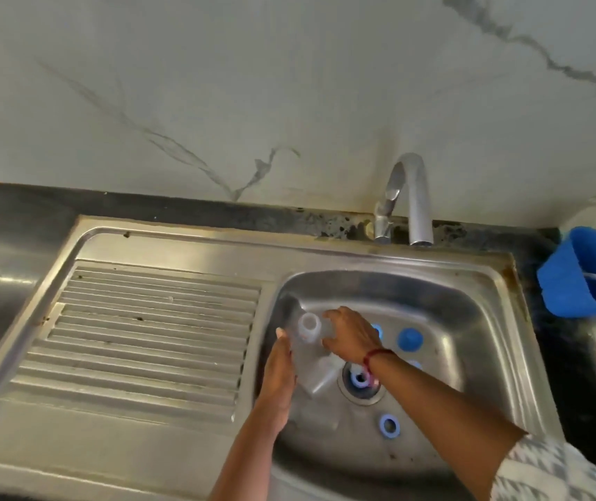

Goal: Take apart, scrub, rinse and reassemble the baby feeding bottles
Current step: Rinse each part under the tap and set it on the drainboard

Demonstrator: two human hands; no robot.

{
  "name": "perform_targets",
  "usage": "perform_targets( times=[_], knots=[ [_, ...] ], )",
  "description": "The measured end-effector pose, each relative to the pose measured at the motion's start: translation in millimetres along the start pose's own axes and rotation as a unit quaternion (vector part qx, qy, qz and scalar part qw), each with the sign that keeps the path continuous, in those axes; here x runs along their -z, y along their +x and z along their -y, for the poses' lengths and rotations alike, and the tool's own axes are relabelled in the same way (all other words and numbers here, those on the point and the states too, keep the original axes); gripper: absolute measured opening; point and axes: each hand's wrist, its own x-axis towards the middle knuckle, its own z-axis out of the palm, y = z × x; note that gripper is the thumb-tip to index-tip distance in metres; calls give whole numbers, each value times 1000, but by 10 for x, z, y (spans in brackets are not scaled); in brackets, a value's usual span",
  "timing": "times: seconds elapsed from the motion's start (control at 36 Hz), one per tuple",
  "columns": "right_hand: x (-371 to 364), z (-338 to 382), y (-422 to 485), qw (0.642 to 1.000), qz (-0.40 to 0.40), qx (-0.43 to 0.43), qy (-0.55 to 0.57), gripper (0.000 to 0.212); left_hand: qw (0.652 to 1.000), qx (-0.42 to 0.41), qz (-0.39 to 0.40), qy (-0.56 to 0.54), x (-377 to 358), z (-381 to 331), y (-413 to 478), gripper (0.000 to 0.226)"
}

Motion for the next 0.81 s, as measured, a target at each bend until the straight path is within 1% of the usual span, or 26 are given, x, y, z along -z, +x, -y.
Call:
perform_targets(
  times=[0.08,0.11,0.19,0.22,0.33,0.42,0.53,0.58,0.64,0.72,0.81],
  knots=[
    [-157,80,199,1000,-9,-11,26,74,999,-9,-1,36,67,132,197,67],
    [-222,90,257,999,-12,-16,32,77,999,-10,-5,36,87,177,245,66],
    [-387,117,372,999,-16,-23,42,78,999,9,-22,42,83,167,262,34],
    [-429,118,401,999,-19,-23,42,76,999,13,-17,43,69,154,261,27],
    [-525,113,484,997,-46,-14,63,66,999,21,-18,37,22,112,300,23],
    [-531,92,493,994,-57,-15,96,61,999,2,-22,46,14,133,383,24],
    [-411,37,404,976,-85,-39,195,60,991,-48,-34,122,-43,11,439,24],
    [-315,-12,313,959,-111,-58,256,58,984,-79,-41,152,-90,-84,466,17],
    [-219,-83,208,931,-127,-79,332,55,982,-98,-62,148,-150,-207,490,10],
    [-71,-211,58,864,-129,-84,479,50,981,-126,-86,118,-288,-420,506,10],
    [105,-352,-129,786,-130,-78,599,46,976,-173,-58,117,-470,-692,514,22]
  ],
)
